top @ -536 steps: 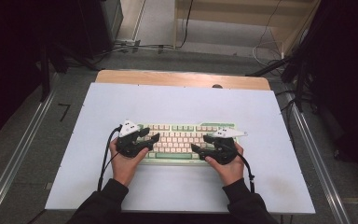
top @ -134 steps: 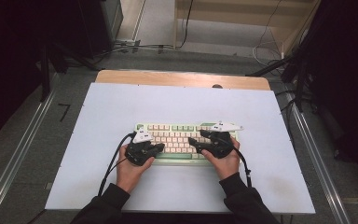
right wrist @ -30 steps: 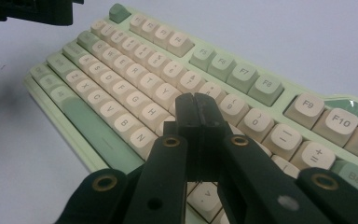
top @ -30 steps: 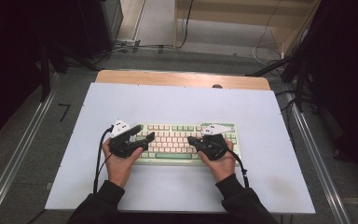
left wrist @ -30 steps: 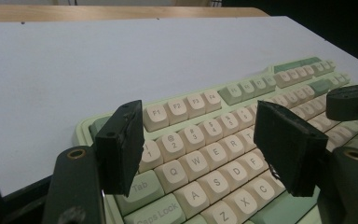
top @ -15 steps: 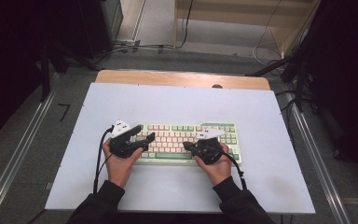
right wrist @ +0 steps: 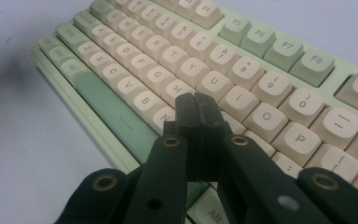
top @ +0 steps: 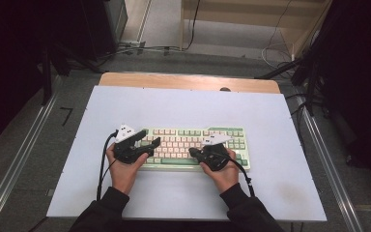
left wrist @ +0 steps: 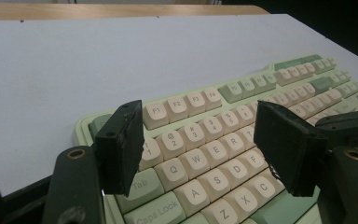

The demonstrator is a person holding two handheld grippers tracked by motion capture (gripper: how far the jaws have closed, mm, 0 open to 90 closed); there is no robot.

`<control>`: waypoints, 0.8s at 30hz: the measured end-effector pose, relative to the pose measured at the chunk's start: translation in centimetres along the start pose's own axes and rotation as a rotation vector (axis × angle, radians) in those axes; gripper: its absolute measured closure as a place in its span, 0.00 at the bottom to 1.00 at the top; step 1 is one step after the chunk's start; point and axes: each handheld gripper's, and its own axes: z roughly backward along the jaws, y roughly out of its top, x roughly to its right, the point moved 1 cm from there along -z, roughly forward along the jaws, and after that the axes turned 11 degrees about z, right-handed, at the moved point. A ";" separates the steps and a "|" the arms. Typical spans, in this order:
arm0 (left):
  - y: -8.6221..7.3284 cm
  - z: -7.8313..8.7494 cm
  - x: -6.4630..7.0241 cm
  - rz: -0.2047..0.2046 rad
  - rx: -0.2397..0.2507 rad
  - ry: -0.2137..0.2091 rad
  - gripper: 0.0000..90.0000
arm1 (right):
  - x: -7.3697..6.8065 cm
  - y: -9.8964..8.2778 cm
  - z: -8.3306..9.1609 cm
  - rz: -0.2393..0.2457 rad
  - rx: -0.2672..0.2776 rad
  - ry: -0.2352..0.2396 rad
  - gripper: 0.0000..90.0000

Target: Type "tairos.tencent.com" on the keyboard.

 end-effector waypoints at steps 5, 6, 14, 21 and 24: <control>0.0 0.0 0.0 -0.001 0.000 0.002 0.37 | -0.1 0.0 -0.1 0.000 -0.004 0.003 0.98; 0.0 0.0 0.0 -0.001 0.000 0.000 0.37 | -0.1 0.0 -0.1 0.001 -0.005 0.002 0.98; 0.0 0.0 0.0 0.000 0.000 0.001 0.37 | -0.1 -0.1 -0.3 0.002 -0.010 0.003 0.98; 0.0 0.0 0.0 0.000 -0.001 0.002 0.37 | 0.0 -0.1 -0.3 0.003 -0.011 -0.001 0.98; 0.0 0.0 0.0 -0.001 -0.001 0.000 0.37 | 0.0 -0.3 -0.6 0.007 -0.017 -0.001 0.98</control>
